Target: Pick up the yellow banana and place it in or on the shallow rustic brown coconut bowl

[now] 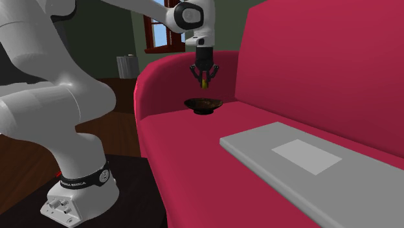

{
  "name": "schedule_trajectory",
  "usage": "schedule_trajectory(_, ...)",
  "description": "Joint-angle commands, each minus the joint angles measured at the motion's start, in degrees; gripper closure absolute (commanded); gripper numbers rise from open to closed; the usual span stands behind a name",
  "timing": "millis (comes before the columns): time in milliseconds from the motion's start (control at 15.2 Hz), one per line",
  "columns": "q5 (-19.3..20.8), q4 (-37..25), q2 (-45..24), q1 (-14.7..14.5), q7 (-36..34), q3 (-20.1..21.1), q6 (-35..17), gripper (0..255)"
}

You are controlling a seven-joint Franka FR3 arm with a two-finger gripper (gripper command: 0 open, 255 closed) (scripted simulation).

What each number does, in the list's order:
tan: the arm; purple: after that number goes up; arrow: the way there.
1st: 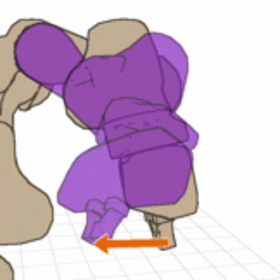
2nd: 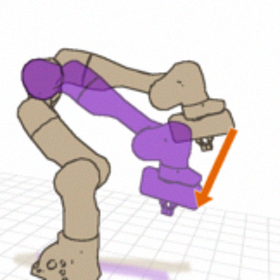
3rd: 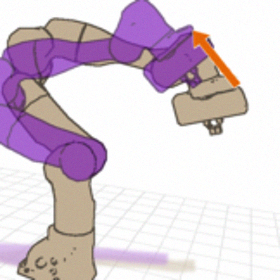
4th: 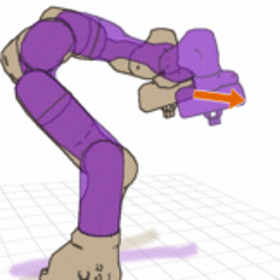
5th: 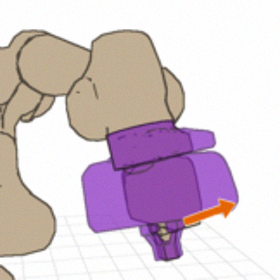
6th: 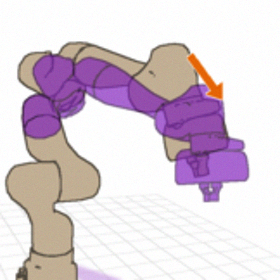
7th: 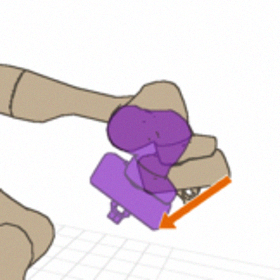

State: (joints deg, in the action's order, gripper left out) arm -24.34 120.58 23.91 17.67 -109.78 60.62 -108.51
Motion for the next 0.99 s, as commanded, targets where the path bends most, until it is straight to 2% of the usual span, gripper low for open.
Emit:
schedule_trajectory(0, -0.3, 0.9, -0.1, 0.0, -0.5, 0.9, -1.3, 255)
schedule_trajectory(660, -0.2, 6.5, -2.7, 1.8, -0.8, 5.7, -9.4, 255)
schedule_trajectory(924, -0.1, 6.8, -3.0, 2.0, -0.9, 6.1, -10.0, 255)
